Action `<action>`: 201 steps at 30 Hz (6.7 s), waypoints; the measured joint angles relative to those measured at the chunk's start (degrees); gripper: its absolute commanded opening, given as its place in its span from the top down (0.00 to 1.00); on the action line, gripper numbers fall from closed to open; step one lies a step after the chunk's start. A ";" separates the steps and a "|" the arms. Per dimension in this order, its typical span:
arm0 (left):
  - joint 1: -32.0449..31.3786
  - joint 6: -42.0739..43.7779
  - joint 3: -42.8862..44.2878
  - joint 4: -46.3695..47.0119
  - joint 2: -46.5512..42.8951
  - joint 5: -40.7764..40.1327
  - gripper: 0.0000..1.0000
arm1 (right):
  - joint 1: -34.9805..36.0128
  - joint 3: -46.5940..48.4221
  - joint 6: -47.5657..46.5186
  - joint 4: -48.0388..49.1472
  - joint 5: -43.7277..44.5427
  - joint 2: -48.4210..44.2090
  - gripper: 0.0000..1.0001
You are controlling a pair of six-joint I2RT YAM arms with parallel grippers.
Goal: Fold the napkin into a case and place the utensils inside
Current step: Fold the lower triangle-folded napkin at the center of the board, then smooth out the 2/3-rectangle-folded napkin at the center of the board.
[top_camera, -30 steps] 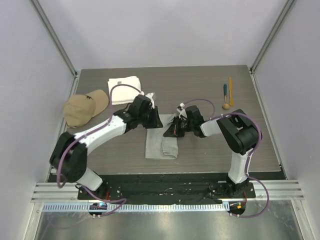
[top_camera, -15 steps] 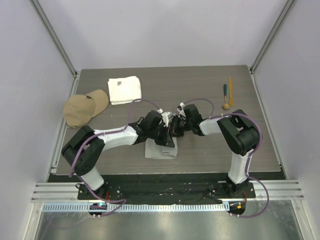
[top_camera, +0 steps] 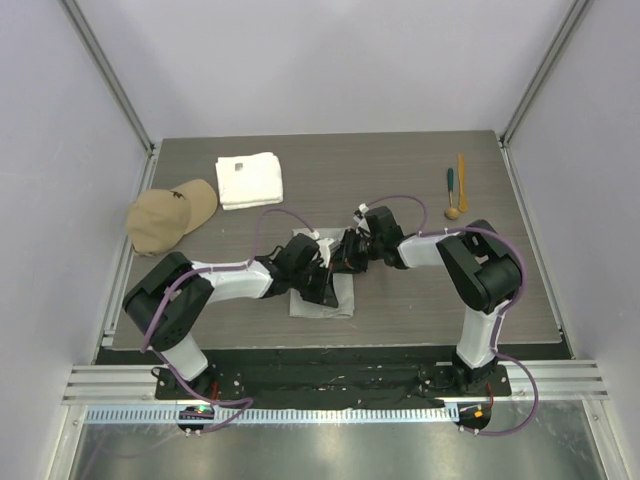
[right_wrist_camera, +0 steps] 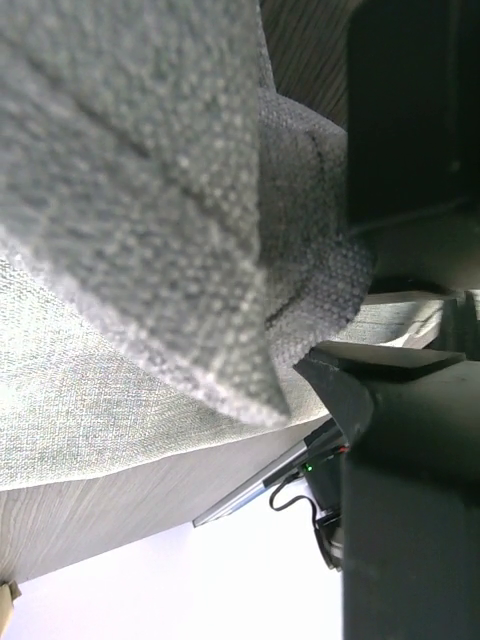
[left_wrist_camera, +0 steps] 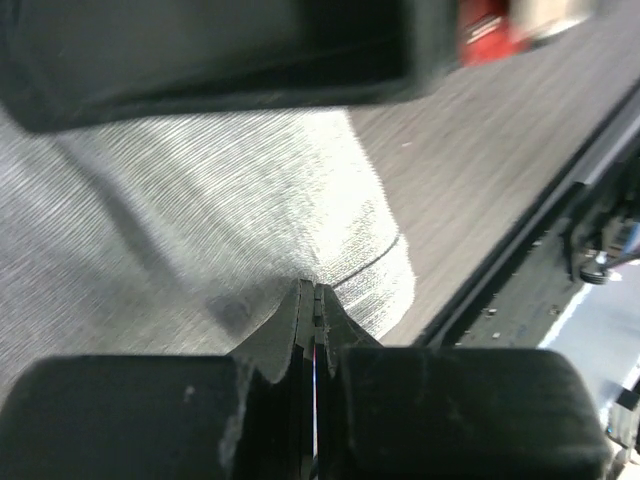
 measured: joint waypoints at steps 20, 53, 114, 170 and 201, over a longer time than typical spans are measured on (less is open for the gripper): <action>-0.07 -0.52 -2.43 0.15 -1.31 -5.60 1.00 | -2.14 -3.80 -10.36 -17.33 3.56 -17.68 0.43; 0.26 -4.85 -0.20 -4.31 -2.73 -9.18 0.98 | 5.86 -19.91 0.20 4.76 2.08 -15.43 0.99; 0.37 -6.25 -1.88 -2.10 -1.81 -10.03 1.00 | -5.27 11.56 -2.14 -5.20 14.71 3.69 0.99; 15.12 -7.34 36.24 -10.36 25.81 -10.62 1.00 | -0.02 9.16 -10.10 -16.20 13.62 -8.70 0.84; 15.41 -6.32 36.61 -11.37 25.81 -9.77 1.00 | -17.51 0.68 -4.26 3.28 -1.62 -10.23 0.97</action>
